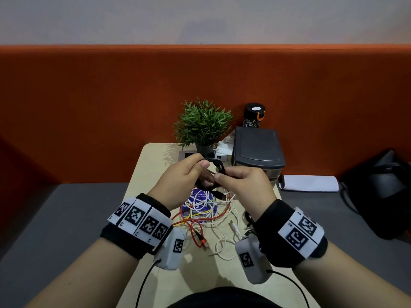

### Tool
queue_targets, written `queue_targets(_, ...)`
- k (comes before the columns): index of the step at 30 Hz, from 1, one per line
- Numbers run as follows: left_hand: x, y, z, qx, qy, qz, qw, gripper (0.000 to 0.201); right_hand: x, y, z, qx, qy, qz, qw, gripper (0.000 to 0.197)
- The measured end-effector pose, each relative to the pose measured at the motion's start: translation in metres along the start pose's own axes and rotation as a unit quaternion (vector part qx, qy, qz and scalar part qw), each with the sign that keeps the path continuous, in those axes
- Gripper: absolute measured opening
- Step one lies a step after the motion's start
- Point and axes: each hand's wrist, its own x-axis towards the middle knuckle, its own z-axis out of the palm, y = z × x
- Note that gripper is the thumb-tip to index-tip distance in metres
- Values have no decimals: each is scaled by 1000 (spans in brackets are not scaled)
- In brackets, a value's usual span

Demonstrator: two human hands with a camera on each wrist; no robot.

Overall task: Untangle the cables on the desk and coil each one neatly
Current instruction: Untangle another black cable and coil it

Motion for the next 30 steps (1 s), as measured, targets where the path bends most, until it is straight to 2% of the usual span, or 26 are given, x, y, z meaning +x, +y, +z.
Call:
queue_targets(2, -1, 2, 1, 58, -14, 20, 998, 29, -1, 2, 4, 16, -11, 11, 1000, 15)
queue_targets(7, -1, 8, 4, 149, -15, 51, 987, 28, 5, 8, 6, 15, 16, 42, 999, 14)
queue_targets(13, -1, 7, 1, 279, 29, 103, 954, 47, 3, 11, 11, 60, -11, 67, 996, 15)
queue_targets(18, 1, 4, -6, 360, 34, 110, 926, 52, 1, 4, 4, 83, -119, 76, 986, 20)
queue_targets(20, -1, 4, -6, 354, 22, 98, 930, 43, 3, 2, -1, 57, -151, 73, 984, 22)
queue_targets(23, -1, 5, -4, 265, -13, 56, 963, 29, 6, -1, -8, 0, -186, 66, 980, 22)
queue_targets(25, -1, 8, -4, 222, -29, 44, 974, 27, 7, -2, -10, -26, -201, 64, 977, 20)
queue_targets(28, -1, 8, -2, 190, -32, 45, 980, 28, 8, 2, -8, -29, -186, 59, 980, 14)
queue_targets(30, 0, 8, -1, 160, -25, 41, 986, 27, 7, 8, -4, -12, -142, 50, 988, 16)
